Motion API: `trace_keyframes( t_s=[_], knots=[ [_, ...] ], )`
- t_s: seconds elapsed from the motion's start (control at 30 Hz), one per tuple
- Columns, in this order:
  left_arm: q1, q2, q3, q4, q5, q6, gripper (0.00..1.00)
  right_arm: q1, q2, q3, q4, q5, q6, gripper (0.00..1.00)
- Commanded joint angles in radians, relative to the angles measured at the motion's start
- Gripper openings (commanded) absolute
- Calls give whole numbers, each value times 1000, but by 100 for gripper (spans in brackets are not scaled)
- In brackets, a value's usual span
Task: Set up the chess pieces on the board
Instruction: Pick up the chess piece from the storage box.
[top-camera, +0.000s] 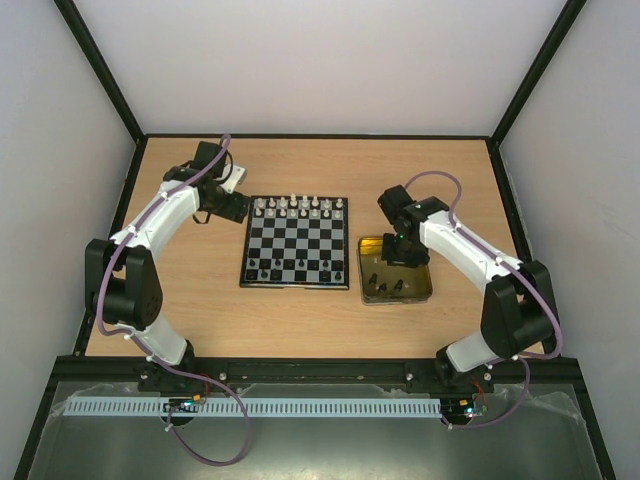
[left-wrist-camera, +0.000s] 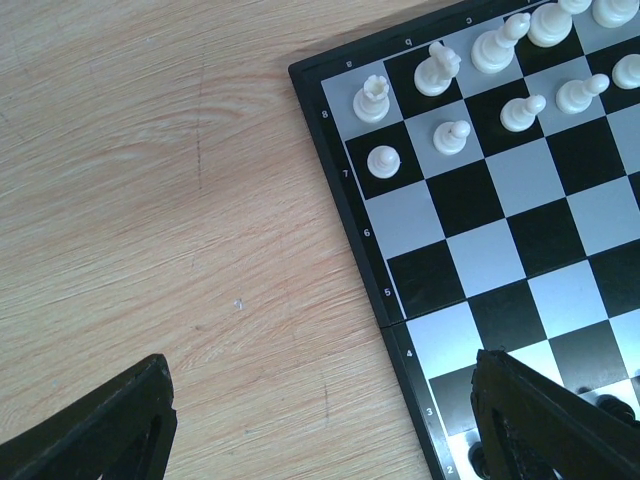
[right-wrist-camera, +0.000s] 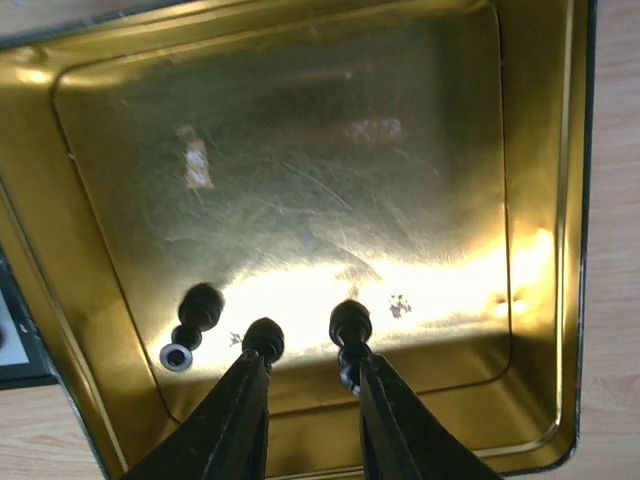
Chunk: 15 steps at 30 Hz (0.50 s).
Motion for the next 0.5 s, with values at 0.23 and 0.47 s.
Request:
trace_keyframes(
  t_s=[0.23,0.47],
  knots=[
    [-7,16,31,-23,12,-6,82,-25,-106,-109,-18,-16,31,25],
    [-14,21,35,-25,12,-6,82,-26,-134,-142,-16,-35,38,25]
  ],
)
